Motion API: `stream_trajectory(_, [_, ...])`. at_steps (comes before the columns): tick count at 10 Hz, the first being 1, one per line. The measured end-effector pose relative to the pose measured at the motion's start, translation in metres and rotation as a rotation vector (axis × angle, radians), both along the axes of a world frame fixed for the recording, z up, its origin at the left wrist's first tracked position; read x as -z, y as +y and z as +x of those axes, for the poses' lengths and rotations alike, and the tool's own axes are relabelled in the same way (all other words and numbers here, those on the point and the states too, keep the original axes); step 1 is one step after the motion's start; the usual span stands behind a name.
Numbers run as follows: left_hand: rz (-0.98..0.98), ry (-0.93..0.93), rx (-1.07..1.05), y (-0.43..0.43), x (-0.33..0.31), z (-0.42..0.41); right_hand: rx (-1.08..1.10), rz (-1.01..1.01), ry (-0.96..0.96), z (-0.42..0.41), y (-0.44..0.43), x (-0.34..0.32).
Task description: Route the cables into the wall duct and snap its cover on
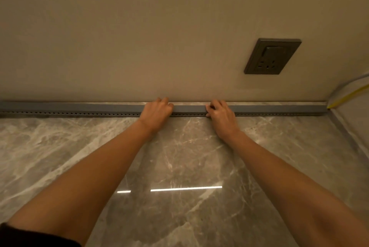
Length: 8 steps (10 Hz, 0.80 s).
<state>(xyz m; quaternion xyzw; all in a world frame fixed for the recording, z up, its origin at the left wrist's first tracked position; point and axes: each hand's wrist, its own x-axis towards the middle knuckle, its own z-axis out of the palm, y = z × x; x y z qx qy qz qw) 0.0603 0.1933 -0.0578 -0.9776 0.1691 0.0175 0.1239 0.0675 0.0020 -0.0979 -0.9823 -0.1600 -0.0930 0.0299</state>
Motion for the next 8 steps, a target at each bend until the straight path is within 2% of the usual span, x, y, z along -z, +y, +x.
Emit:
stream_trajectory(1, [-0.051,-0.113,0.058,-0.002,-0.002,0.002,0.000,0.009,-0.003,0.002,-0.003,0.002])
stream_trajectory(2, [-0.002,0.018,-0.004,-0.009,0.000,0.003,0.015,0.032,0.047,0.001,-0.002,-0.004])
stream_trajectory(3, [-0.024,0.020,-0.023,-0.008,0.000,0.005,0.092,-0.005,0.102,0.000,0.004,-0.008])
stream_trajectory(6, [-0.325,0.176,-0.225,0.001,-0.033,0.001,0.130,0.080,0.163,-0.021,0.018,-0.052])
stream_trajectory(8, [-0.571,0.075,-0.276,0.006,-0.092,-0.017,0.120,0.283,0.080,-0.035,0.033,-0.107])
